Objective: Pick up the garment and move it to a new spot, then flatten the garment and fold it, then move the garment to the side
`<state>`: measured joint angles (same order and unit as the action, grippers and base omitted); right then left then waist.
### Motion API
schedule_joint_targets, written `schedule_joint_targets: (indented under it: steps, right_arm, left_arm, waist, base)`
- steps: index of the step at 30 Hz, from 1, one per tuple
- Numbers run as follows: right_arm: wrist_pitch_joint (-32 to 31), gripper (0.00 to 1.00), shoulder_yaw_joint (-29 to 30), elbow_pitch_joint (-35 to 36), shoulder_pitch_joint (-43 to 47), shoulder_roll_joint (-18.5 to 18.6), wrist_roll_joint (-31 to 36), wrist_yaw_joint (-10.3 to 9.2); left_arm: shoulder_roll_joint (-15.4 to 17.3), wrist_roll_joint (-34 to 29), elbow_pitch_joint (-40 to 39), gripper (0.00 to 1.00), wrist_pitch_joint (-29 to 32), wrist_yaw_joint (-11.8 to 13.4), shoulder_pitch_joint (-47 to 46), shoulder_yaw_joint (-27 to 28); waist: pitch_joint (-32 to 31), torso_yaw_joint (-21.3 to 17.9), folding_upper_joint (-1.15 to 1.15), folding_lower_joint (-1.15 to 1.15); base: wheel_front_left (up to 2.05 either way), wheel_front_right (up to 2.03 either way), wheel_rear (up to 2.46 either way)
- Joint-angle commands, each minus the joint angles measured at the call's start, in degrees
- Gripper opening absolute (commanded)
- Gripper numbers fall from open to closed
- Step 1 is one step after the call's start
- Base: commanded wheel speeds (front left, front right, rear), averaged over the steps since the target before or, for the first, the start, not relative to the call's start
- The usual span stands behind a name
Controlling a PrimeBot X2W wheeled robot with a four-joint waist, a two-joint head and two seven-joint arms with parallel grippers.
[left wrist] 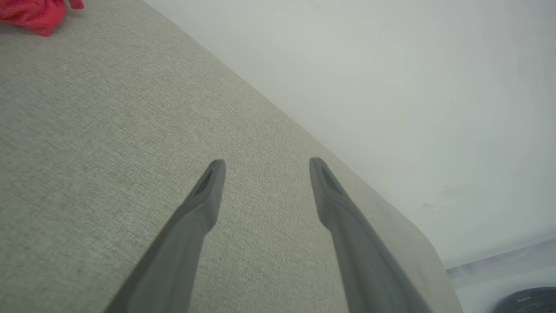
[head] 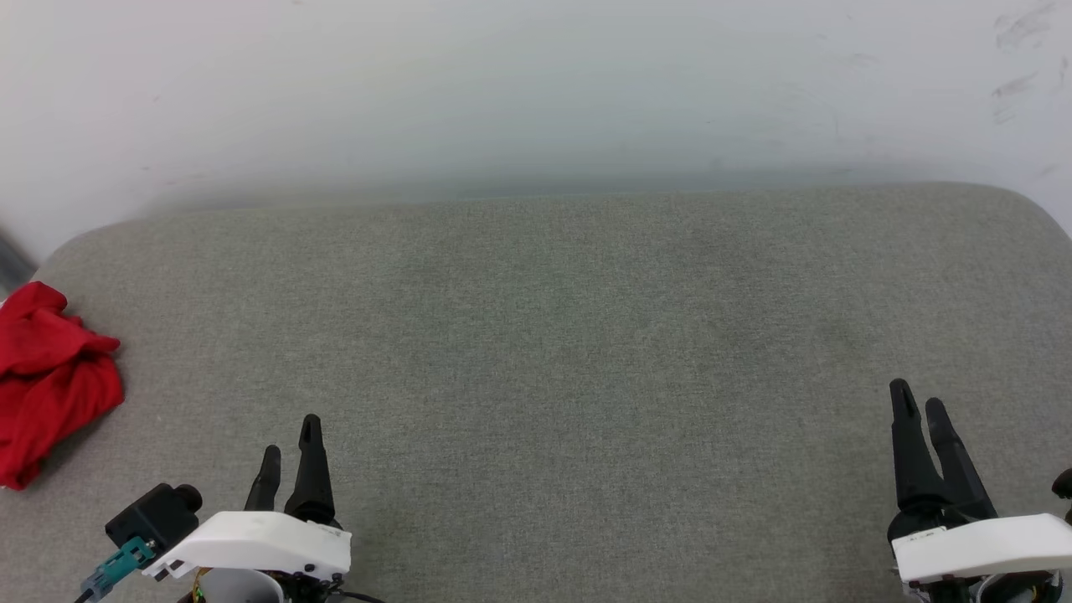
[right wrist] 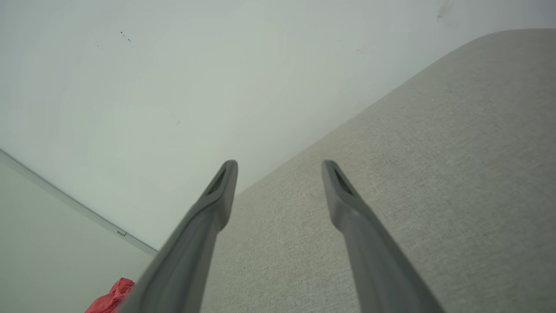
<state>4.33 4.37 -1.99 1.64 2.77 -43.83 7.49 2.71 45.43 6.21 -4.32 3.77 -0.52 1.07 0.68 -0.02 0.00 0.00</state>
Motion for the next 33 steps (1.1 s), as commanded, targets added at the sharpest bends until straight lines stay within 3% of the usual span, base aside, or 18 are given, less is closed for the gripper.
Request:
schedule_joint_targets:
  steps: [1, 33]
  right_arm:
    - [0.60, 1.00, -0.17, 1.21, 0.25, 0.16, 2.07, 0.00]
    - [5.73, 1.00, -0.64, 4.88, 3.85, 0.17, 23.04, 0.00]
  left_arm:
    - [0.20, -2.06, -1.00, 1.00, -0.65, 0.44, -0.35, -0.38]
    - [0.83, -22.79, -3.72, 1.00, -5.75, 2.41, 2.07, -4.71]
  waist:
    - [0.01, 0.02, 0.00, 0.00]
    - [-0.12, 0.22, 0.00, 0.00]
  base:
    - [0.00, 0.00, 0.00]
    - [0.00, 0.00, 0.00]
